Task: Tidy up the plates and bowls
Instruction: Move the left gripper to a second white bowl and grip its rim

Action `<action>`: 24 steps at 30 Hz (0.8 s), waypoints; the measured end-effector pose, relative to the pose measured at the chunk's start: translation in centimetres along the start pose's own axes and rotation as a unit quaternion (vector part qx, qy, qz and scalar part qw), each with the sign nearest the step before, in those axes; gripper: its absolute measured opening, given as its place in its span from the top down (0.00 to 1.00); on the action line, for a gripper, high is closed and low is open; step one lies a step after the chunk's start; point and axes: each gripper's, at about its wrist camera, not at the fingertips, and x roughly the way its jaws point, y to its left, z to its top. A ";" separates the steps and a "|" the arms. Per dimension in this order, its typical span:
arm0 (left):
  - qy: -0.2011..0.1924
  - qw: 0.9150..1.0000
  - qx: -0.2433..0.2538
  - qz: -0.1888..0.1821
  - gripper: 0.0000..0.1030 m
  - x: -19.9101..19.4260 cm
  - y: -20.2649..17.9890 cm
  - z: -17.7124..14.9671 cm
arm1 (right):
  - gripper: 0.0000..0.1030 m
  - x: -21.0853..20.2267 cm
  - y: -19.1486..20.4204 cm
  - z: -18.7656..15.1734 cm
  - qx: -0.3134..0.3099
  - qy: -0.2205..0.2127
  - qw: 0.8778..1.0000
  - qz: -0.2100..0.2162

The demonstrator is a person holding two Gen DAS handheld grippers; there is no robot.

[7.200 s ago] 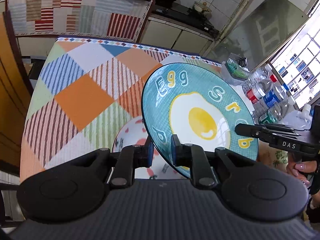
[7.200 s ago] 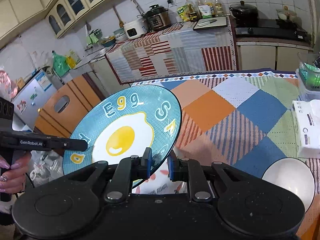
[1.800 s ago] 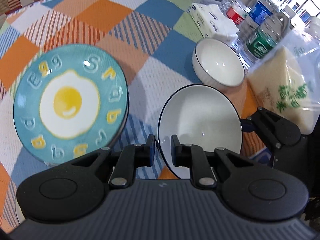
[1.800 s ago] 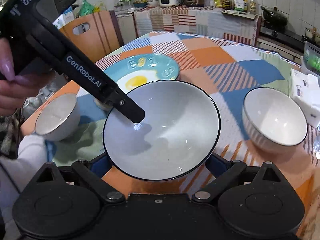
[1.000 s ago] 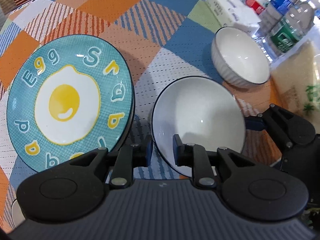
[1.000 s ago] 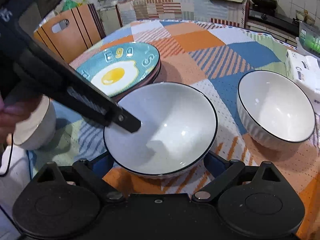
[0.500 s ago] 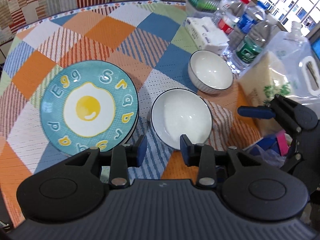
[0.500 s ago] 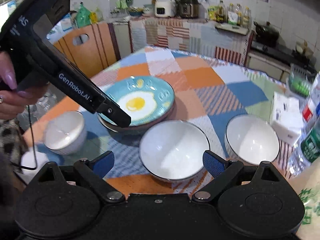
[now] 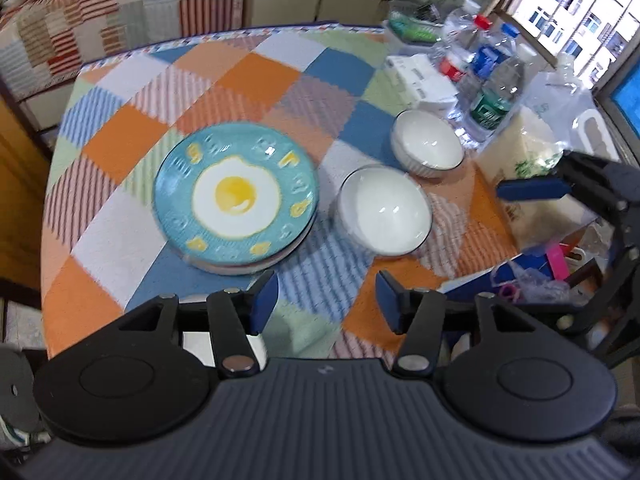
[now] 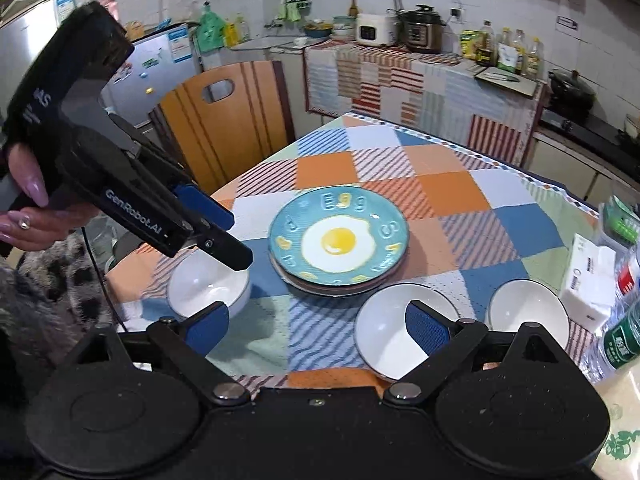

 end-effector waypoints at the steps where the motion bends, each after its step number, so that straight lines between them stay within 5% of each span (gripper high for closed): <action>1: 0.002 1.000 -0.005 0.002 0.48 -0.1 0.4 -0.5 | 0.06 0.0 0.3 0.1 -0.003 0.002 1.000 0.002; 15: 0.022 0.999 -0.024 0.037 0.29 -0.6 4.5 -6.0 | 0.06 7.5 3.1 0.7 -0.050 0.092 0.993 0.063; 24: 0.056 0.995 -0.049 0.059 0.28 2.4 8.6 -7.4 | 0.06 15.3 4.7 -1.0 -0.033 0.140 0.984 0.108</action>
